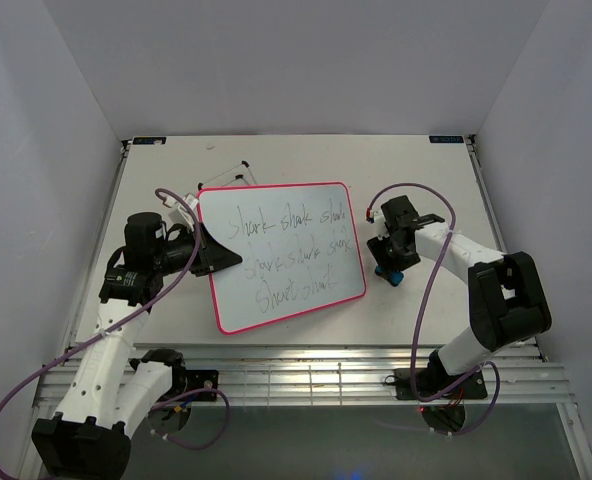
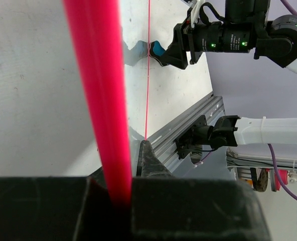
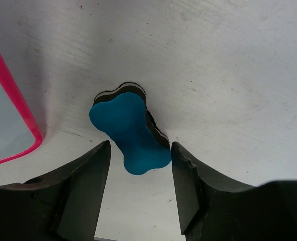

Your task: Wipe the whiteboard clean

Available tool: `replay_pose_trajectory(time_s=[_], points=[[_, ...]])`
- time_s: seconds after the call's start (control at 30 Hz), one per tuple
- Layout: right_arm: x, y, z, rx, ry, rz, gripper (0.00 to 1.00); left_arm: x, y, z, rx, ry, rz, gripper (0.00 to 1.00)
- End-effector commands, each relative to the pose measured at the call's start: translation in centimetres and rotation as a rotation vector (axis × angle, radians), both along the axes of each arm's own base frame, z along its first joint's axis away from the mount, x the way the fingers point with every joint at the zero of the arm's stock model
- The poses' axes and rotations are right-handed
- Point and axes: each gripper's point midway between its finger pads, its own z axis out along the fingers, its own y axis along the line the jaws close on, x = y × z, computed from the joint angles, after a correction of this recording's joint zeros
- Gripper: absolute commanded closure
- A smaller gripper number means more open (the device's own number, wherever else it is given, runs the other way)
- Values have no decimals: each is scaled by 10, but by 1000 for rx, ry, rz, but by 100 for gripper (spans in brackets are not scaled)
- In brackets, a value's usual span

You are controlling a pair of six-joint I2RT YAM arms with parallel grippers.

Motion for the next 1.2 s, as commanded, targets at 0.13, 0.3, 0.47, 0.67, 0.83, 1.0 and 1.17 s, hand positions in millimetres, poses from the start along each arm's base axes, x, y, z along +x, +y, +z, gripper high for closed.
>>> replay_pose_trajectory(time_s=[0.13,0.3,0.47,0.67,0.83,1.0,1.17], points=[[20,10,23,41,-88,39,42,5,16,-24,163,-55,10,100],[19,15,20,65,-77,64,41,6,15,-25,164,-51,2,100],[20,18,14,68,-56,82,43,5,15,-23,164,-61,3,100],[19,24,15,102,-58,101,51,5,14,-24,166,-55,-2,100],[15,21,8,93,-31,93,49,4,15,-21,170,-68,1,100],[13,19,2,83,-10,90,49,1,12,-18,168,-84,-14,100],[12,17,0,74,-3,84,50,1,11,-17,175,-90,-20,100]])
